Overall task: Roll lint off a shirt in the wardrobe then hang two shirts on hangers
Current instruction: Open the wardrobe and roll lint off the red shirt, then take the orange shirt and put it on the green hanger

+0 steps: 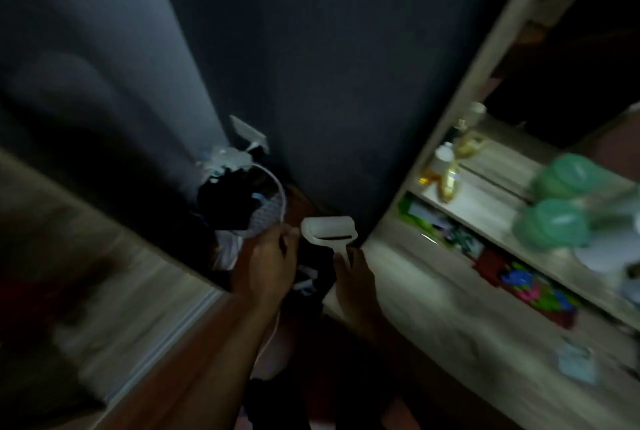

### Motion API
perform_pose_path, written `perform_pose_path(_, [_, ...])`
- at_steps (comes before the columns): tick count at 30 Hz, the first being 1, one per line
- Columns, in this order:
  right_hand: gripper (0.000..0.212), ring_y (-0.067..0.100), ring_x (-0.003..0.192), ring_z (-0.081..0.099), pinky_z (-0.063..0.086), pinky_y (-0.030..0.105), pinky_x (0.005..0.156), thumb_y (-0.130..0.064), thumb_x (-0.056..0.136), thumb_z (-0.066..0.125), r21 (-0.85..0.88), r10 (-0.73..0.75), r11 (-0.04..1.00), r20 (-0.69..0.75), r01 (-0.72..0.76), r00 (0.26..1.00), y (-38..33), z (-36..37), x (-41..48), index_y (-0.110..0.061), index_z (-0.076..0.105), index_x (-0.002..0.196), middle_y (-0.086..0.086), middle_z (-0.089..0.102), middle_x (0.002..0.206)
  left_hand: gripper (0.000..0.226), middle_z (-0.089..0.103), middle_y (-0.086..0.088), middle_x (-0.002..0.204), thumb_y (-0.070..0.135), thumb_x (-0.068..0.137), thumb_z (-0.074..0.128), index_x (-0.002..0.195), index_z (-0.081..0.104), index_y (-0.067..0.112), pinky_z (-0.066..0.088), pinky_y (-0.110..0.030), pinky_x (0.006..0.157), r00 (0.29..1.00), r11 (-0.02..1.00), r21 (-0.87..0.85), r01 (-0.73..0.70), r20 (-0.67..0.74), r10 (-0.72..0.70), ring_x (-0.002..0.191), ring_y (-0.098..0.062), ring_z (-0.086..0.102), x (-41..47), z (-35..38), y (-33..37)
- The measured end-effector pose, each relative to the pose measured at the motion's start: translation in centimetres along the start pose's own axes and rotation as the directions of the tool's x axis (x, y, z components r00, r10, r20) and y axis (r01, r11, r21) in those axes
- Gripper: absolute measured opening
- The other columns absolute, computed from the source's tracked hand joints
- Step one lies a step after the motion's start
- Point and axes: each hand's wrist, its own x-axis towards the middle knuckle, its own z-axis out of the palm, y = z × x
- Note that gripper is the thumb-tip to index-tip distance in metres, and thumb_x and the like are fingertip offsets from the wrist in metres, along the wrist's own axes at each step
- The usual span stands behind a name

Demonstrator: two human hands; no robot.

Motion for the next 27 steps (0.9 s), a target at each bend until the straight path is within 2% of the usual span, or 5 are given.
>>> perform_pose_path(4, [0.057,0.029,0.108,0.063,0.049,0.049,0.096,-0.057,0.095,0.038,0.012,0.157,0.988,-0.132,-0.157,0.979,8.2,-6.8,0.5,-0.018,0.042,0.136,0.012,0.062,0.126,0.027,0.073,-0.007,0.092,0.033,0.097,0.055,0.099,0.070,0.012,0.048,-0.034,0.080,0.942,0.988,0.070,-0.136,0.318,0.107,0.087,-0.026,0.069,-4.0,10.9,1.3])
perform_pose_path(14, [0.045,0.032,0.107,0.062,0.048,0.044,0.094,-0.043,0.099,0.045,0.123,0.326,0.945,-0.315,-0.302,0.892,16.8,-14.3,0.7,-0.012,0.041,0.132,0.013,0.062,0.121,0.053,0.066,-0.016,0.118,0.047,0.088,0.040,0.116,0.066,0.011,0.054,-0.047,0.084,0.766,0.878,0.245,-0.410,0.616,0.186,0.109,-0.037,0.062,-9.8,23.4,1.6])
perform_pose_path(18, [0.050,0.029,0.104,0.064,0.050,0.050,0.094,-0.056,0.092,0.048,0.200,0.377,0.924,-0.329,-0.326,0.866,18.0,-13.8,1.2,-0.024,0.040,0.129,0.008,0.064,0.118,0.049,0.063,-0.018,0.122,0.045,0.085,0.043,0.114,0.065,0.011,0.053,-0.048,0.080,0.747,0.831,0.309,-0.462,0.640,0.178,0.111,-0.039,0.061,-10.8,24.6,1.1])
perform_pose_path(24, [0.046,0.030,0.111,0.058,0.046,0.047,0.098,-0.035,0.092,0.058,0.099,0.321,0.946,-0.406,-0.308,0.856,19.0,-13.3,1.1,-0.004,0.053,0.127,0.015,0.061,0.120,0.050,0.058,-0.020,0.131,0.043,0.086,0.044,0.120,0.061,0.010,0.051,-0.052,0.087,0.714,0.806,0.326,-0.494,0.681,0.161,0.120,-0.040,0.055,-10.8,24.4,1.4])
perform_pose_path(27, [0.055,0.034,0.103,0.061,0.050,0.045,0.090,-0.045,0.088,0.055,0.022,0.312,0.944,-0.374,-0.328,0.873,19.9,-13.3,1.4,-0.001,0.056,0.121,0.018,0.063,0.112,0.044,0.054,-0.022,0.137,0.034,0.089,0.059,0.124,0.060,0.007,0.048,-0.056,0.092,0.698,0.803,0.320,-0.504,0.698,0.160,0.126,-0.041,0.050,-10.6,24.0,1.5])
